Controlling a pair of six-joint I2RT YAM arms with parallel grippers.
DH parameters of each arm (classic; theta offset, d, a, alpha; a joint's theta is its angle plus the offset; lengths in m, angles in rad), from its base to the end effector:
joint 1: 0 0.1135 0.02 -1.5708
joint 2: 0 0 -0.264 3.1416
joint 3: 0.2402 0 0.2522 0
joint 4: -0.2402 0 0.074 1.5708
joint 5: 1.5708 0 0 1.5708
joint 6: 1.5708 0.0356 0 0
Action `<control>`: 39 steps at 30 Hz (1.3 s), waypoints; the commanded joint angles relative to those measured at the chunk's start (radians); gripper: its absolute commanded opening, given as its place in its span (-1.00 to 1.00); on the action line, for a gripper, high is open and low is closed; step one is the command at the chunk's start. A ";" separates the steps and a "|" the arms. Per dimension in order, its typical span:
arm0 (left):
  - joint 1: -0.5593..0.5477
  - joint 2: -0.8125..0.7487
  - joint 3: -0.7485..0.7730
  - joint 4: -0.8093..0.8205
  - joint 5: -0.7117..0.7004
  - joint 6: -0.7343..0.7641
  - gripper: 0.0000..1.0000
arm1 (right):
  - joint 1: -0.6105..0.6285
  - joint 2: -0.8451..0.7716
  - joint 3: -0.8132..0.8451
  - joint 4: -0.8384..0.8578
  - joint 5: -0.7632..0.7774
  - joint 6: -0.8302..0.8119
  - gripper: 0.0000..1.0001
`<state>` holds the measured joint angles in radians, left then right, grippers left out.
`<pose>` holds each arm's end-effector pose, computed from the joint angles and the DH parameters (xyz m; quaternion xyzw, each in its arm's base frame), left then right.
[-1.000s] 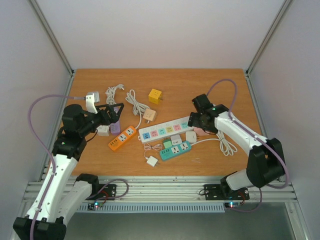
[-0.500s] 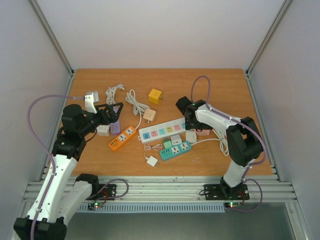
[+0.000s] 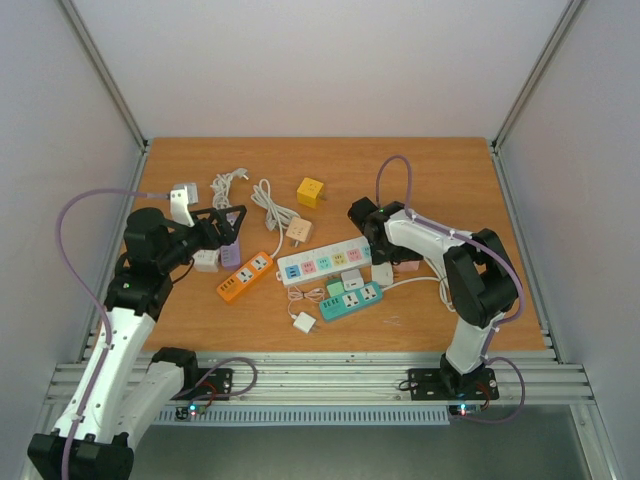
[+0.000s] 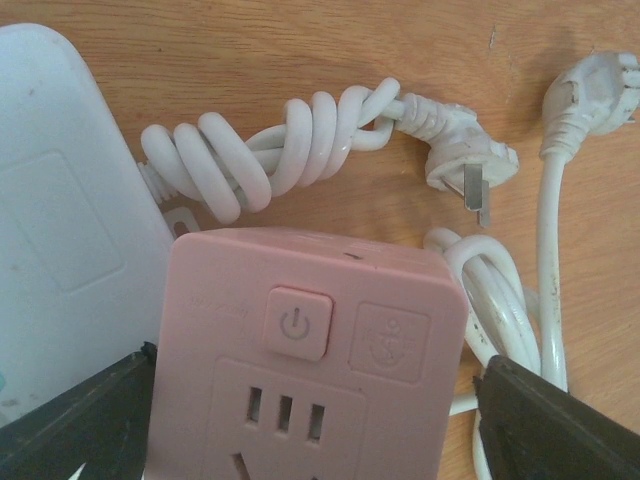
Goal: Insert the plug
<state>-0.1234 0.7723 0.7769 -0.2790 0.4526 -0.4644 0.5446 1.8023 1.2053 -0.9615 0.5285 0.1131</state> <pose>0.1744 -0.0373 0.3301 0.0017 0.7886 -0.3416 0.5113 0.2814 0.1495 0.1776 -0.2051 0.9432 -0.2453 0.0900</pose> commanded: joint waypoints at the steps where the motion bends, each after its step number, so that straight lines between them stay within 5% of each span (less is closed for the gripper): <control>1: 0.010 -0.007 0.003 0.023 -0.008 0.013 0.99 | 0.006 0.016 0.013 -0.022 0.046 0.018 0.50; 14: 0.018 -0.017 -0.001 0.026 -0.038 0.020 0.99 | -0.021 -0.102 -0.048 0.073 -0.046 -0.013 0.12; 30: 0.019 0.014 0.000 0.031 -0.035 -0.003 0.99 | -0.234 -0.435 -0.145 0.294 -0.658 -0.074 -0.03; 39: 0.016 0.045 -0.057 0.140 0.017 -0.256 0.99 | -0.234 -0.473 -0.178 0.545 -1.127 0.032 -0.03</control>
<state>-0.1108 0.8009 0.7666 -0.2569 0.4355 -0.5564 0.3103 1.3506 1.0489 -0.5949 -0.3260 0.0711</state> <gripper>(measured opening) 0.994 0.668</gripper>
